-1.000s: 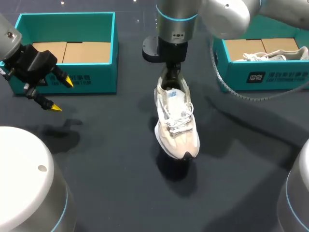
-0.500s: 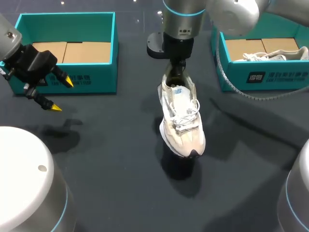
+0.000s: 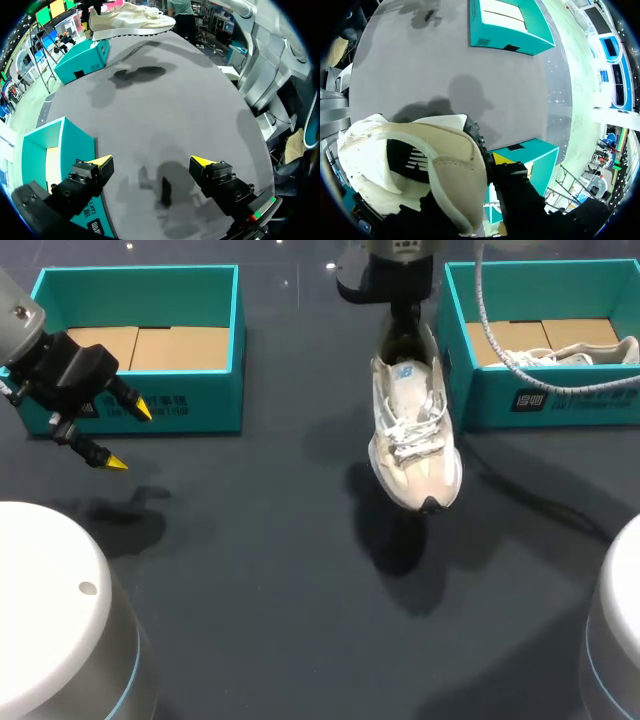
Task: Take the shoe out of the shoebox, open the shoe tongue, remove and reinsert the insole, then place the shoe into the shoebox
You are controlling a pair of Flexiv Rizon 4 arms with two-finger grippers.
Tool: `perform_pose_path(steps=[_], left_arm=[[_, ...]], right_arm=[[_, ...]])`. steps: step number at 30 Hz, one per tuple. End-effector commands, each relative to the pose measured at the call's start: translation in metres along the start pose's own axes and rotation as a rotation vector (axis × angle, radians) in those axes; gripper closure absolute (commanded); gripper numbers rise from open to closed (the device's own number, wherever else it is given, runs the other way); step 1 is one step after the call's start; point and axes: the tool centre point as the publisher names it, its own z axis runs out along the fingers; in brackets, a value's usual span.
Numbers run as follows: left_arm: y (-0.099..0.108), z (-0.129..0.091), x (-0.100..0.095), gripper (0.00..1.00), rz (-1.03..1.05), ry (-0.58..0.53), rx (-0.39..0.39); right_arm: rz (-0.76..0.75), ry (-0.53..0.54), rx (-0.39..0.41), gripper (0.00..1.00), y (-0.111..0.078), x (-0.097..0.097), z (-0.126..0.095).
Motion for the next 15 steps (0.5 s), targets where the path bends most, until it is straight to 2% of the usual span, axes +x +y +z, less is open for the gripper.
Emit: perform_pose_path(steps=[1, 8, 12, 15], left_arm=[[0.0, 0.0, 0.0, 0.0, 0.0, 0.001, -0.003], [0.0, 0.0, 0.0, 0.0, 0.0, 0.001, -0.003], [0.0, 0.0, 0.0, 0.0, 0.0, 0.001, -0.003], [0.0, 0.0, 0.0, 0.0, 0.0, 0.001, -0.003]], right_arm=[[-0.014, 0.004, -0.018, 1.0, -0.023, -0.019, -0.001], [-0.057, -0.026, -0.028, 1.0, -0.061, -0.054, -0.002], [-0.077, -0.028, 0.001, 1.0, -0.087, -0.071, -0.006], [-0.077, -0.028, 0.001, 1.0, -0.087, -0.071, -0.006]])
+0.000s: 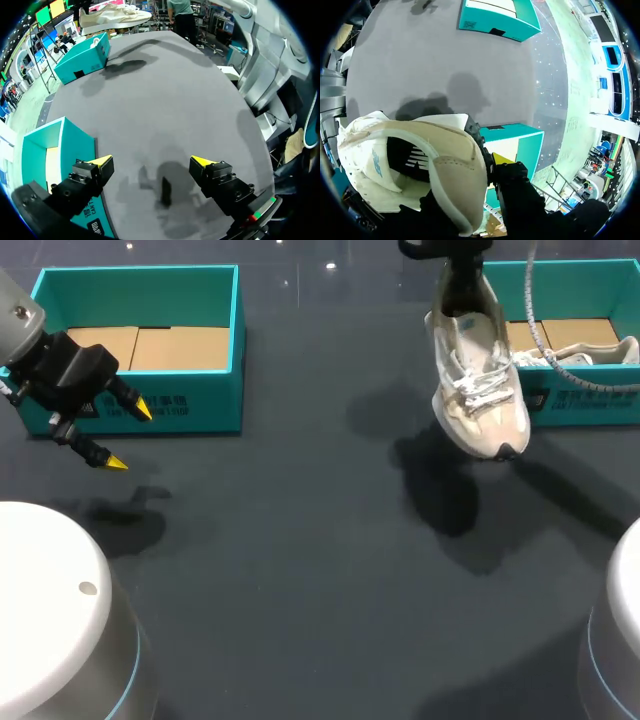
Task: Take the shoe out of the shoebox, open the shoe tongue, remove and reinsert the insole, then place the shoe into the shoebox
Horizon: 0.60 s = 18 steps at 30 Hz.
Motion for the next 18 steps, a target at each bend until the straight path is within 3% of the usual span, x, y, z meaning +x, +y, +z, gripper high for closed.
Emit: perform_pose_path(steps=[1, 11, 18], left_arm=[[0.0, 0.0, 0.0, 0.0, 0.001, 0.001, -0.003], [0.0, 0.0, 0.0, 0.0, 0.001, 0.001, -0.003], [0.0, 0.0, 0.0, 0.0, 0.001, 0.001, -0.003]], right_arm=[[-0.002, 0.003, -0.017, 1.0, -0.008, 0.0, -0.004], [-0.002, 0.003, -0.017, 1.0, -0.008, 0.0, -0.004], [0.069, -0.007, 0.025, 1.0, -0.061, -0.036, 0.0]])
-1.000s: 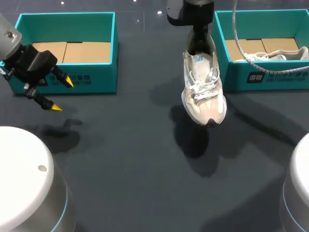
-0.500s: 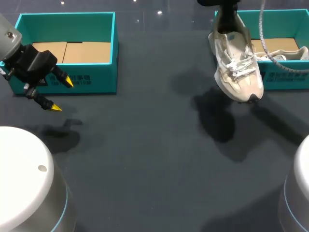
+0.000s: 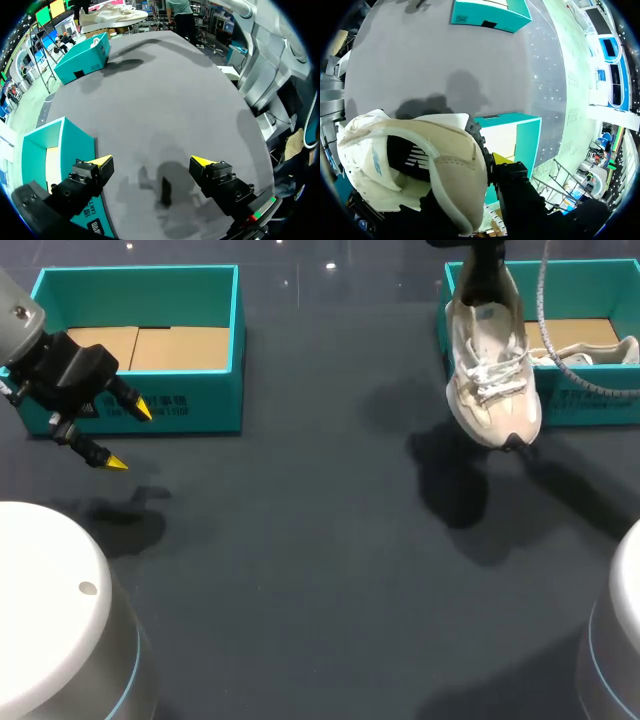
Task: Take the shoe out of the shoebox, open the shoe tongue, remove and reinsert the insole, then place the shoe into the shoebox
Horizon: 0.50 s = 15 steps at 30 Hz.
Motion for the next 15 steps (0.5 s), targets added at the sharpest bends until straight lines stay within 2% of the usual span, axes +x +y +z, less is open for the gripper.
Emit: perform_pose_path(steps=[1, 5, 12, 14, 15], left_arm=[[0.0, 0.0, 0.0, 0.0, 0.0, 0.001, -0.003], [0.0, 0.0, 0.0, 0.0, 0.0, 0.001, -0.003], [0.0, 0.0, 0.0, 0.0, 0.0, 0.001, -0.003], [0.0, 0.0, 0.0, 0.0, 0.0, 0.001, -0.003], [0.0, 0.0, 0.0, 0.0, 0.0, 0.001, -0.003]], right_arm=[[0.009, 0.007, 0.003, 1.0, -0.028, -0.024, -0.001], [0.026, -0.005, -0.001, 1.0, -0.055, -0.053, 0.008], [0.011, 0.005, 0.035, 1.0, -0.088, -0.102, 0.029], [0.008, -0.014, 0.006, 1.0, -0.099, -0.115, 0.036], [0.008, -0.014, 0.006, 1.0, -0.099, -0.115, 0.036]])
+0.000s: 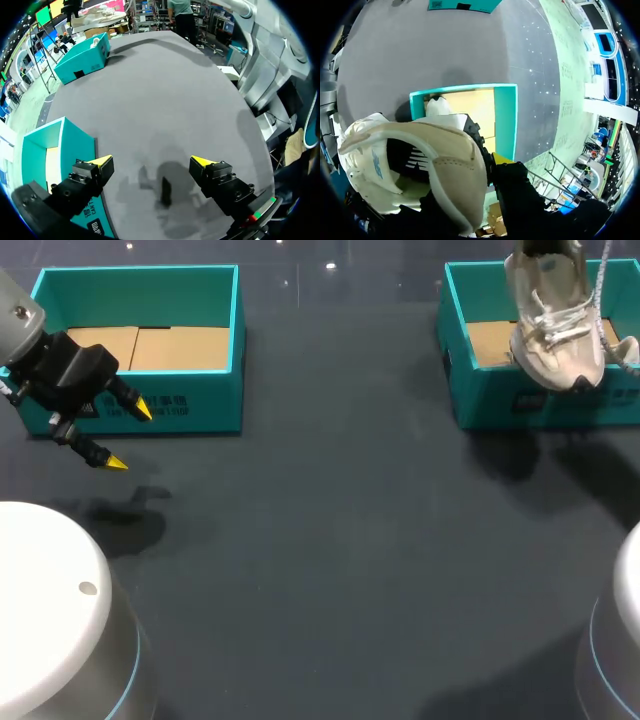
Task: Take the shoe out of the shoebox, open the shoe tongue, remove and reinsert the insole, then place the shoe into the shoebox
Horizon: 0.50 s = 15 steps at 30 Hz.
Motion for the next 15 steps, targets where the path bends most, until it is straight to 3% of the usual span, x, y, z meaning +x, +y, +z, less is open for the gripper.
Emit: perform_pose_path(steps=[1, 11, 13, 15], left_arm=[[0.0, 0.0, 0.0, 0.0, 0.0, 0.001, -0.003], [0.0, 0.0, 0.0, 0.0, 0.0, 0.001, -0.003], [0.0, 0.0, 0.0, 0.0, 0.0, 0.001, -0.003], [0.0, 0.0, 0.0, 0.0, 0.0, 0.001, -0.003]], right_arm=[[-0.002, 0.026, -0.024, 1.0, -0.008, -0.023, 0.01], [-0.002, 0.026, -0.024, 1.0, -0.008, -0.023, 0.01], [0.043, -0.002, -0.083, 1.0, -0.027, -0.035, 0.019], [0.07, 0.001, -0.061, 1.0, -0.043, -0.048, 0.029]])
